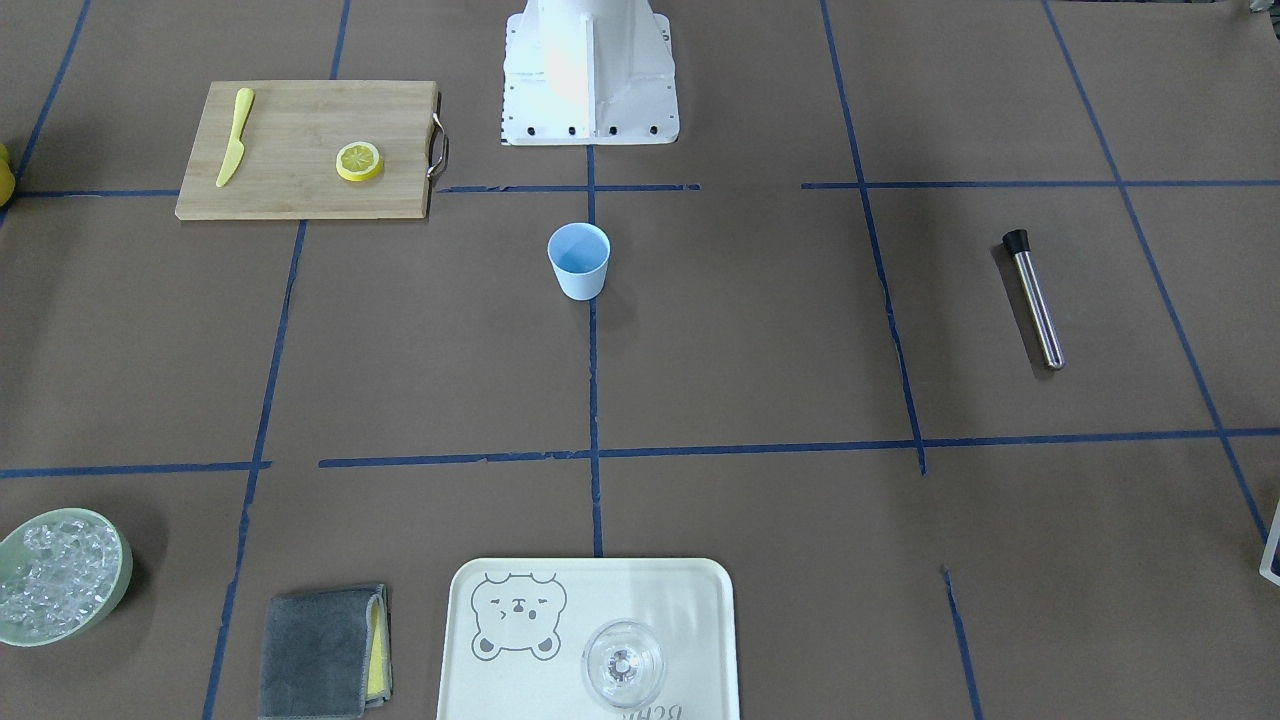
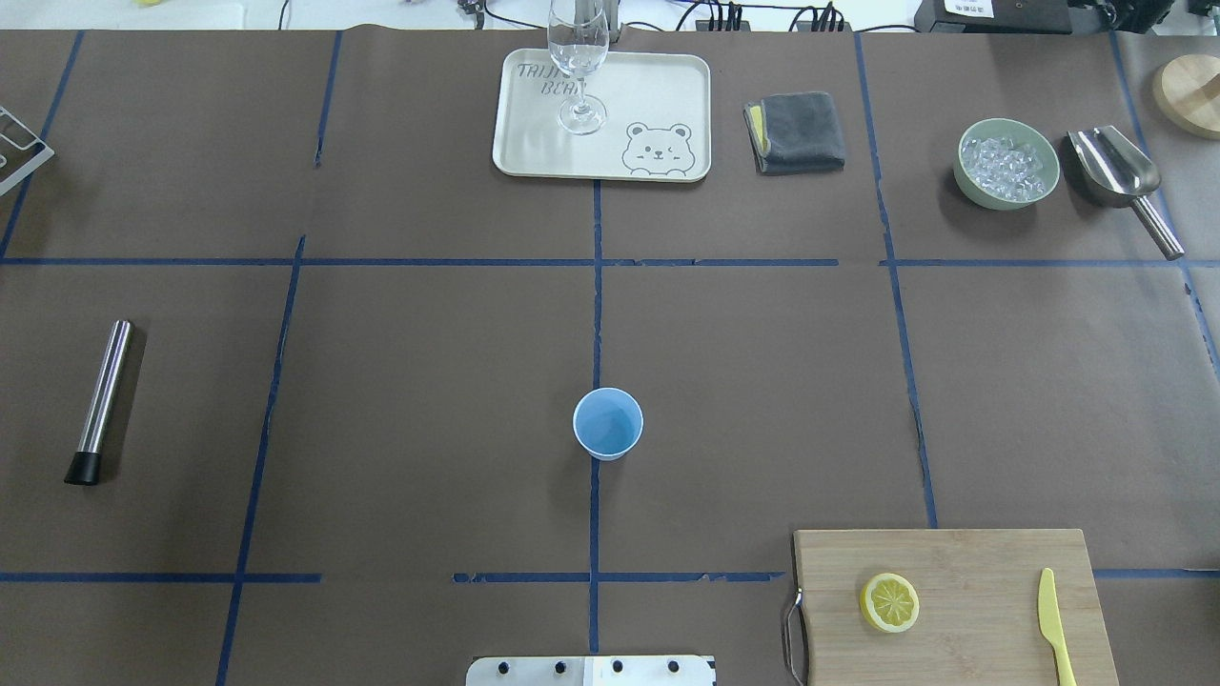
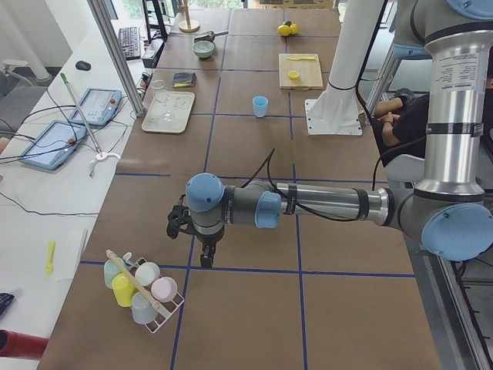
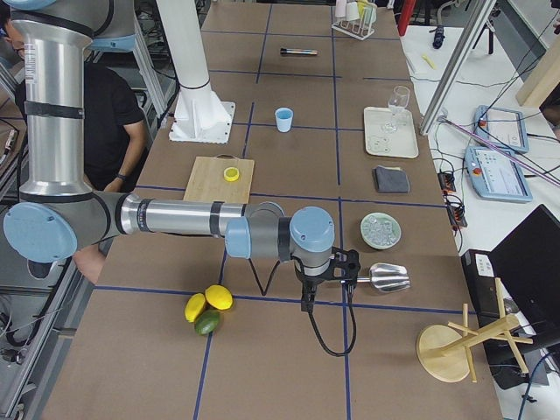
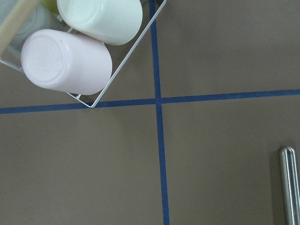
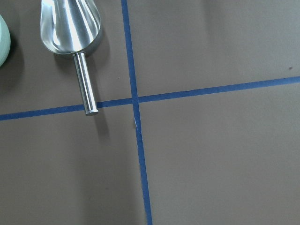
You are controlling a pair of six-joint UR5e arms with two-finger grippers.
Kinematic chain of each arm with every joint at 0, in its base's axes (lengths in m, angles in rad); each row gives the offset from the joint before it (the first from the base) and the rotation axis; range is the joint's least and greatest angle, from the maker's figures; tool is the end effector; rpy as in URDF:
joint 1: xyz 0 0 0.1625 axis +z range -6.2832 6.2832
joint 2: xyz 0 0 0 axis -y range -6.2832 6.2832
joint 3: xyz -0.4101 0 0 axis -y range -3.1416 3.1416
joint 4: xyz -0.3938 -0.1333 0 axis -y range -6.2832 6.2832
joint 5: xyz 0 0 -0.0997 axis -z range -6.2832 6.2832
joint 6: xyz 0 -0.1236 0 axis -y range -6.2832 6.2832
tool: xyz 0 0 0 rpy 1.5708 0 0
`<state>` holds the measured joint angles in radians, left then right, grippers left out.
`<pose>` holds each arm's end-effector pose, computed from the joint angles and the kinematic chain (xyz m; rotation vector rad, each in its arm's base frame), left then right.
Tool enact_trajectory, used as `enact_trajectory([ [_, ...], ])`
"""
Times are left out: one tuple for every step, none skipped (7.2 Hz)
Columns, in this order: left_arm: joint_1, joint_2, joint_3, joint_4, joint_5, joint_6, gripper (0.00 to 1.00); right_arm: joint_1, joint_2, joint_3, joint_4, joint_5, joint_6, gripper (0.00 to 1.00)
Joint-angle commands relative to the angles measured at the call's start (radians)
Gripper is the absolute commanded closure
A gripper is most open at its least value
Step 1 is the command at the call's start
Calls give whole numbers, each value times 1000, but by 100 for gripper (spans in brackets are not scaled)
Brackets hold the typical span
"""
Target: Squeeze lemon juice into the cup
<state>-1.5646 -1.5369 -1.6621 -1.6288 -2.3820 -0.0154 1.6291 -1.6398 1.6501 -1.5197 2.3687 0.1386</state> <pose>-0.0407 -0.4884 0.6228 0.1003 0.8114 0.0381 0.0721 -0.4669 0.6476 0.0261 -0.8002 0.1618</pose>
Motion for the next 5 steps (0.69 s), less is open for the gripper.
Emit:
enact_trajectory([
  [0,-3,-2,0,-5,-1,0,0,3,0,1,0,-4,0],
  [0,-6,-5,0,-6,-2,0,0,8,0,1,0,-1,0],
  [1,-8,-19,0,-6,-5,0,0,9,25,0,7,4,0],
  [3,-14,-22,-11,-6,-5,0,-15,11,87,-10,24,12,0],
  [8,-35,-19,-32,-5,-5,0,-34,11,147,-11,9,9,0],
])
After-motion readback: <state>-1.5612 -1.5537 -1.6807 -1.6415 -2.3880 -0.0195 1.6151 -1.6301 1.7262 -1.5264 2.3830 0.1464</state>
